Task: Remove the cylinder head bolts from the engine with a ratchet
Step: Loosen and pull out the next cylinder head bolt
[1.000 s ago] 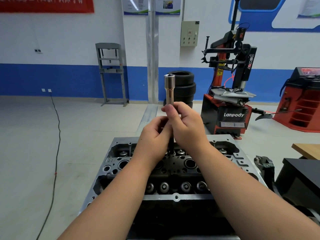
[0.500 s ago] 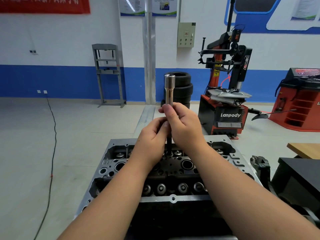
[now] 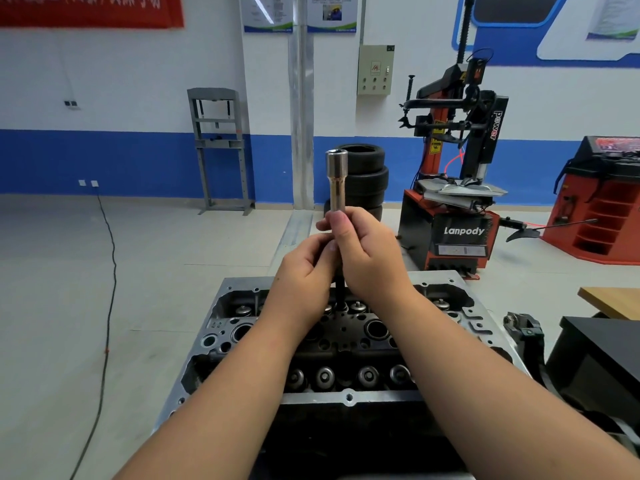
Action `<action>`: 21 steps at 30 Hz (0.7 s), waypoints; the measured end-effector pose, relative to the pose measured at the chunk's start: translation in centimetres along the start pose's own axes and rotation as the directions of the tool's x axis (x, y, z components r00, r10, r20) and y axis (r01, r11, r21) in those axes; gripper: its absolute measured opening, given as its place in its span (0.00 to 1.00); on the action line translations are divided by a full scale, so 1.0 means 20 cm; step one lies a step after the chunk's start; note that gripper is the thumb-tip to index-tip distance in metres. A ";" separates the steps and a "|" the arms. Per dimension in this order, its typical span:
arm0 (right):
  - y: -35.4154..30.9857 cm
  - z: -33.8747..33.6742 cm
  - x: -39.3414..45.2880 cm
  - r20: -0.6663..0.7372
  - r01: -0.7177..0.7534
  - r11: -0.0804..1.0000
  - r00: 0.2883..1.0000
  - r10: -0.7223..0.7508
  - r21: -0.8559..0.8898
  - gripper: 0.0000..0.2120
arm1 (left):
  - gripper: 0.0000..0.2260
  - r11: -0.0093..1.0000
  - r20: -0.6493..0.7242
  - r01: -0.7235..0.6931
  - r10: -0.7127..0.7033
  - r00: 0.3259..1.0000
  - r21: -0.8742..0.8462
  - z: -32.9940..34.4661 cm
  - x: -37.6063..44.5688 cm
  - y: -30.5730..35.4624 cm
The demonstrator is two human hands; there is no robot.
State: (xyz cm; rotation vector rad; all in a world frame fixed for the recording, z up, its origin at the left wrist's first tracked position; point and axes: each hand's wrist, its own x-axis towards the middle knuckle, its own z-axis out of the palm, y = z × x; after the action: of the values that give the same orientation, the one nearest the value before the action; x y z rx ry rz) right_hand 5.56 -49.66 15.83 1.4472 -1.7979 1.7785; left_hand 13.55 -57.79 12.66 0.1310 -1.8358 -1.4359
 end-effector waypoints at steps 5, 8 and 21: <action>0.00 0.00 -0.01 -0.035 0.049 0.998 0.998 -0.048 0.037 0.04 | 0.02 1.000 -0.026 -0.006 0.006 1.000 -0.005 -0.01 0.01 -0.01; 0.00 0.00 0.00 -0.042 0.036 0.999 0.999 -0.034 0.038 0.04 | 0.04 0.999 -0.018 0.026 -0.027 0.999 -0.046 0.01 0.01 0.00; 0.01 0.00 0.00 -0.048 0.032 0.999 0.998 -0.031 0.012 0.08 | 0.05 0.994 -0.013 0.070 -0.071 0.997 -0.082 0.00 0.02 -0.01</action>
State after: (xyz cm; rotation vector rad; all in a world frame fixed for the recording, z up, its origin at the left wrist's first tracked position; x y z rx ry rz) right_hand 5.51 -49.73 15.72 1.4177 -1.7342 1.7968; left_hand 13.25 -58.08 12.75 0.1669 -1.7725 -1.5518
